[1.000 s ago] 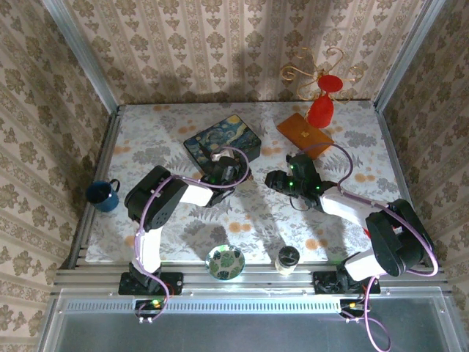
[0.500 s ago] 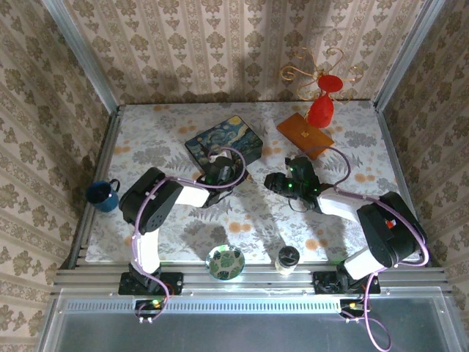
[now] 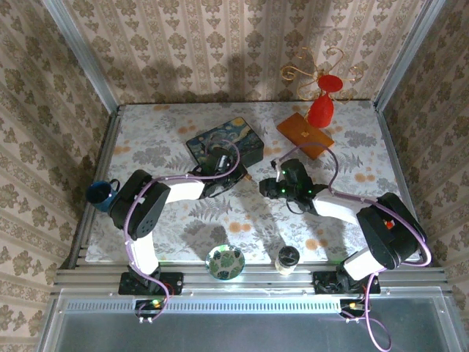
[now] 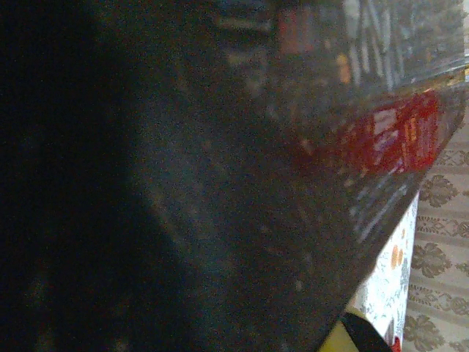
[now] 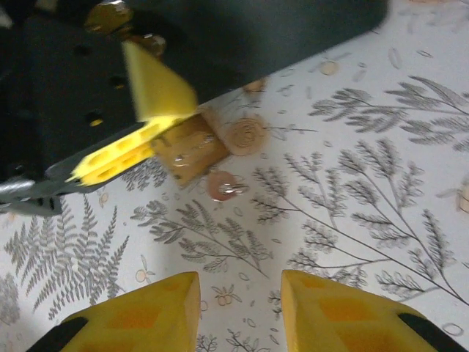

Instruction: Unlock the padlock with the key

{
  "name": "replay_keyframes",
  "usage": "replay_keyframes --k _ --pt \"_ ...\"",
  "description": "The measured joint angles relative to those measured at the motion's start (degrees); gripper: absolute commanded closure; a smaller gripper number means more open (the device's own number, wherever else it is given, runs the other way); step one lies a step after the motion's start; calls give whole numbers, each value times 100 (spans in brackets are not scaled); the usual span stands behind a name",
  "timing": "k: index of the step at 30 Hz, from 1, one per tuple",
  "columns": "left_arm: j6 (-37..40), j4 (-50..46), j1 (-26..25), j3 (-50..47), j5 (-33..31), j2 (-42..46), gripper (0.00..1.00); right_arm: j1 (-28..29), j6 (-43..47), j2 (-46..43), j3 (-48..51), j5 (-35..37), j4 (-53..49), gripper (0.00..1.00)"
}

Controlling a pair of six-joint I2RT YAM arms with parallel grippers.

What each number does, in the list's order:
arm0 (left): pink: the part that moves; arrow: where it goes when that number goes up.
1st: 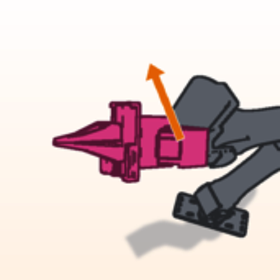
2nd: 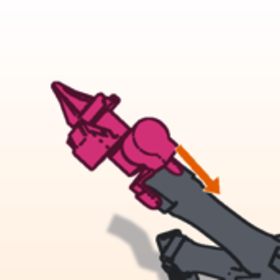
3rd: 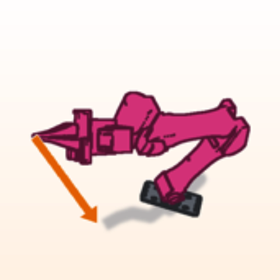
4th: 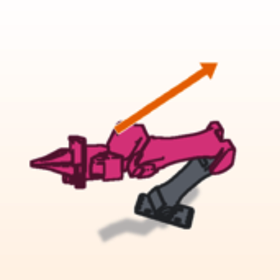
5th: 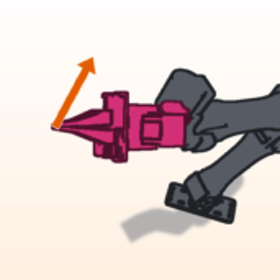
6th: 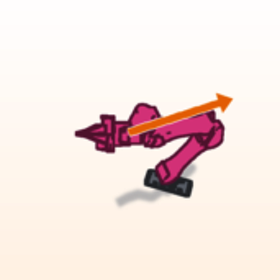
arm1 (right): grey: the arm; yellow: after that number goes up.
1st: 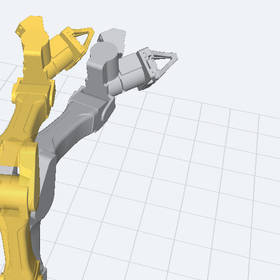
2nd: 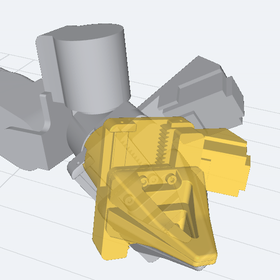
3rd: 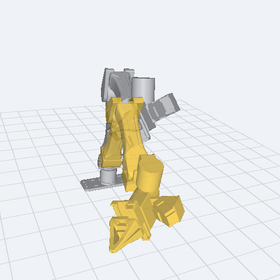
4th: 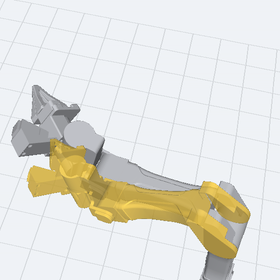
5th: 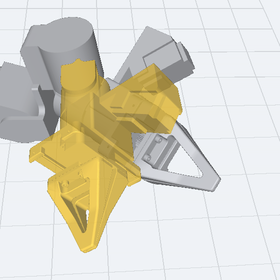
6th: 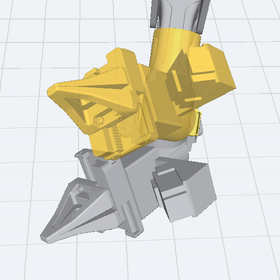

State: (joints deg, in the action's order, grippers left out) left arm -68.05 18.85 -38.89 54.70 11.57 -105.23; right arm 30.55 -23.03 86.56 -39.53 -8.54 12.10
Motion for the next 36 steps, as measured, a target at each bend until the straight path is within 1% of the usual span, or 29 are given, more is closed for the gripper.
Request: replay_keyframes --k 6,11,15,20,29,36 --pt "-15 -184 17 98 107 0 99 433 802 2 -168 511 -72 66" --pt "-15 -374 70 164 216 61 99 455 1298 116 -168 782 -70 66" --pt "-15 -481 92 181 295 101 99 455 1657 284 -168 859 -52 66" --pt "-15 -566 107 199 352 116 99 487 2000 393 -168 881 61 65" --pt "-15 -568 111 199 369 116 99 774 2612 442 -168 1119 358 64" --pt "-17 -566 118 199 389 118 99 798 2780 710 -168 1287 407 64"
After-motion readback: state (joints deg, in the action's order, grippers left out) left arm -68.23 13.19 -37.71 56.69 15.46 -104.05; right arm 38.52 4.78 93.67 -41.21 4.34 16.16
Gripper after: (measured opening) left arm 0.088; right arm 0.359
